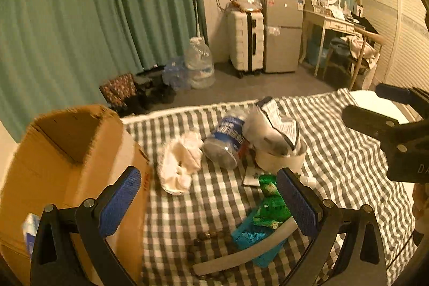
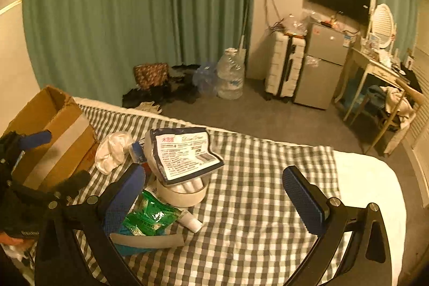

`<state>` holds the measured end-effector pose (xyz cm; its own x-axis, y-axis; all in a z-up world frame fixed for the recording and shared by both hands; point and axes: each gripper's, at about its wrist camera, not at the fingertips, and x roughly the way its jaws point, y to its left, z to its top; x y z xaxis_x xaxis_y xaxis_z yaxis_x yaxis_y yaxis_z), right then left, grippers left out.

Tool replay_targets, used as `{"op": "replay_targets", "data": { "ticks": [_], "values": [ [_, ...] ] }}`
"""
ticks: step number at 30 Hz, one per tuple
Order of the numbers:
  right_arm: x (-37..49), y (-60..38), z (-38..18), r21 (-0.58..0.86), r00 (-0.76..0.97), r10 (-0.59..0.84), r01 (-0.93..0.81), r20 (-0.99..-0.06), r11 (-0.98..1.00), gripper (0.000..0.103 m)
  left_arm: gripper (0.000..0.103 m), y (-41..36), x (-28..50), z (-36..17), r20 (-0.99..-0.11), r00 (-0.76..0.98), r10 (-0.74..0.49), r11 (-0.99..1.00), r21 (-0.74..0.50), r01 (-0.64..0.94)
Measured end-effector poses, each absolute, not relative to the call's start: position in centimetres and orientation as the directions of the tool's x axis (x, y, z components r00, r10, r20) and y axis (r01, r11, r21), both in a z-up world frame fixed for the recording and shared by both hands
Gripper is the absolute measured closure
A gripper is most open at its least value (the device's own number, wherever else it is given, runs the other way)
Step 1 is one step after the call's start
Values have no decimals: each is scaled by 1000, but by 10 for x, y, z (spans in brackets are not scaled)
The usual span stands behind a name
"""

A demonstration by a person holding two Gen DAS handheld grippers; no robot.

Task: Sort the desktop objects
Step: 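Withdraw both tools from the box toward the remaining items, then grasp the green snack bag with the left tool while the right tool grasps the white-and-navy tissue pack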

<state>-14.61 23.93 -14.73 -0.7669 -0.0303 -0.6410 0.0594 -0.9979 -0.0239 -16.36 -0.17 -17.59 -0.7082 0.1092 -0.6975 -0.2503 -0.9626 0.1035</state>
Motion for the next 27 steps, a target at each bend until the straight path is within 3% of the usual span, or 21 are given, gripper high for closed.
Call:
{"op": "replay_targets", "data": {
  "ticks": [22,25,27],
  "values": [
    [-203,233,-186,44,-712,-124,129,-691,-991,0,1,34,-178,-265,-815,-534,226,-928,-13,-372],
    [-210,226,-191,41,-707,-135,149,-694,-988,0,28,28,-181,-275,-829,-489,273,-925,-86,-371],
    [-216,218,-195,37,-701,-148,171,-698,-985,0,55,23,-183,-274,-826,-476,302,-922,-125,-366]
  ]
}}
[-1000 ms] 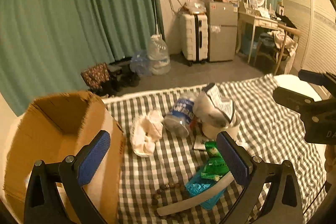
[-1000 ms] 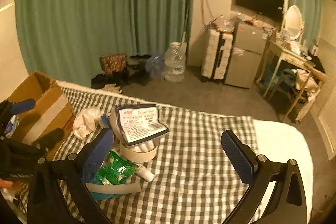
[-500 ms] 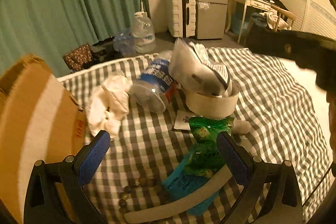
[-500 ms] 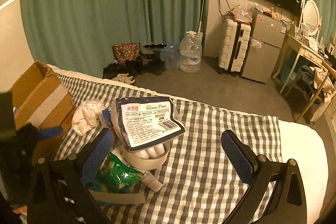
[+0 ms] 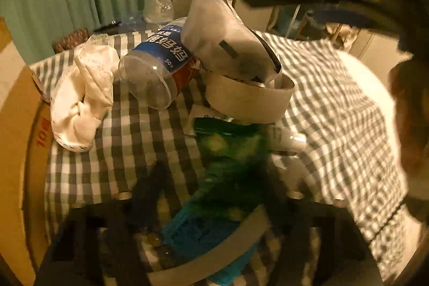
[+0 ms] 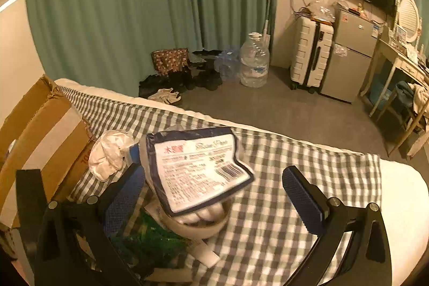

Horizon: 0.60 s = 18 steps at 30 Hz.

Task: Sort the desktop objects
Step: 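Grasp the green snack bag with the left tool while the right tool grasps the white-and-navy tissue pack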

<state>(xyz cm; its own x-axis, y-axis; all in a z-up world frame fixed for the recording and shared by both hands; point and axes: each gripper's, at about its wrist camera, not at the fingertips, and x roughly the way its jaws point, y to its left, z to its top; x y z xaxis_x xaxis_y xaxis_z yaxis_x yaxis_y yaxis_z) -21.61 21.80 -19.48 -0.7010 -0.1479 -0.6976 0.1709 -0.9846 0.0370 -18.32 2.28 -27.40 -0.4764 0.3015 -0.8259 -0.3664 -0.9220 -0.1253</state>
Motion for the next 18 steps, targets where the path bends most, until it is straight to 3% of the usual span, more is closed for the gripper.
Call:
{"op": "replay_targets", "data": {
  "ticks": [2,11,14,16,18],
  "values": [
    [-220,209,-200,26,-695,-156,194,-702,-981,0,68,20,-183,-271,-824,-502,263,-933,-84,-350],
    [-229,195,-229,-32,-670,-115,203,-734,-979,5,73,6,-183,-270,-830,-512,220,-950,-64,-304],
    [-229,200,-233,-27,-664,-96,173,-742,-985,33,73,4,-178,-268,-831,-520,200,-953,-43,-298],
    [-230,204,-234,-43,-658,-58,136,-751,-990,58,73,3,-175,-267,-832,-520,195,-955,-41,-293],
    [-230,210,-233,-26,-658,-52,108,-751,-994,68,74,0,-181,-264,-832,-521,190,-956,-36,-291]
  ]
}}
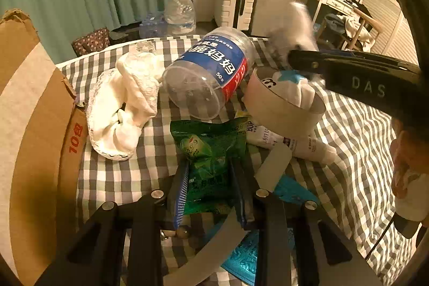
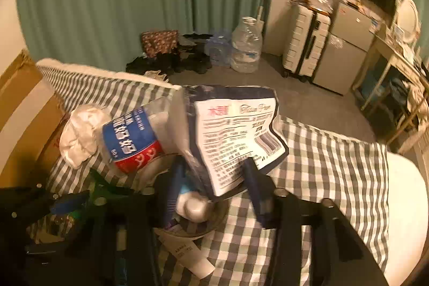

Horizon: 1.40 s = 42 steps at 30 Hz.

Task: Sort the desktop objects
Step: 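Grasp the green snack bag with the left tool while the right tool grasps the white-and-navy tissue pack, then lift the green bag and tissue pack and carry them over the cardboard box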

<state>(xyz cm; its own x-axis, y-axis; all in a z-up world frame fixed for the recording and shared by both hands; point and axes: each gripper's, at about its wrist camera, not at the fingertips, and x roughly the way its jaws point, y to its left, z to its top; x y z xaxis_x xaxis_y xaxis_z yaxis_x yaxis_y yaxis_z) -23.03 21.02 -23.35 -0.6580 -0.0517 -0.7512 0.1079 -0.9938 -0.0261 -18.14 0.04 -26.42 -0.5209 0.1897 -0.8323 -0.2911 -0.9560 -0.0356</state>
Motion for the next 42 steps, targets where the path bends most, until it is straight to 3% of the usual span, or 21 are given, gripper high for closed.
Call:
{"op": "replay_targets", "data": {
  "ticks": [3,7,21,42],
  "values": [
    [-229,217,-233,-13,-650,-54,98,-758,-995,84,74,1,-181,-262,-831,-524,185,-956,-30,-291],
    [-224,222,-230,14,-654,-69,89,-754,-996,91,74,1,-183,-254,-824,-533,193,-956,-36,-290],
    [-192,239,-190,43,-696,-88,82,-712,-996,93,74,2,-183,-218,-776,-589,226,-950,-42,-308],
    [-138,255,-124,80,-800,-101,66,-592,-995,93,74,1,-154,-147,-656,-730,192,-955,48,-294]
  ]
}}
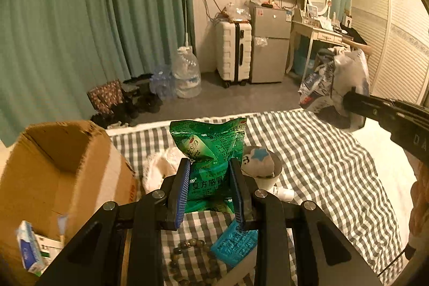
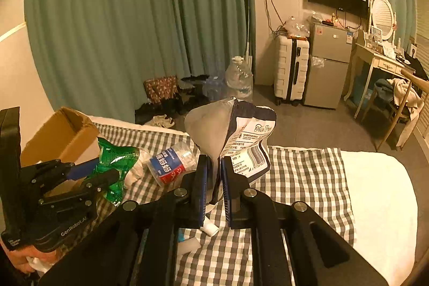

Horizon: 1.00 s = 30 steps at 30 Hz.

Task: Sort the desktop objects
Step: 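Lift the green bag and tissue pack and carry them over the cardboard box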

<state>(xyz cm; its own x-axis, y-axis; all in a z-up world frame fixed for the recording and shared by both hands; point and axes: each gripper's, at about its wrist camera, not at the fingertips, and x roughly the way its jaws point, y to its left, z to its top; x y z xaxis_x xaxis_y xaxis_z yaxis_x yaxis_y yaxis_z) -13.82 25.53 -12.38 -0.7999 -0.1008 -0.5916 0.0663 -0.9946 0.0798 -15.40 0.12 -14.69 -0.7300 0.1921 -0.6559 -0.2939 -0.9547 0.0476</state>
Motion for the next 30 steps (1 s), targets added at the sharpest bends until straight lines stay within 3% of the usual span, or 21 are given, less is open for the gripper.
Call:
{"op": "replay_targets", "data": {
  "ticks": [19,30],
  "values": [
    [-63,230,-64,48,-892,-62,46,-447,-998,93,74,-9,-95,-70,-527,-832,173,-961,96,-260],
    [-43,208,-57,75,-905,-110,86,-410,-993,94,74,-43,-88,-54,-514,-849,123,-979,77,-188]
  ]
}}
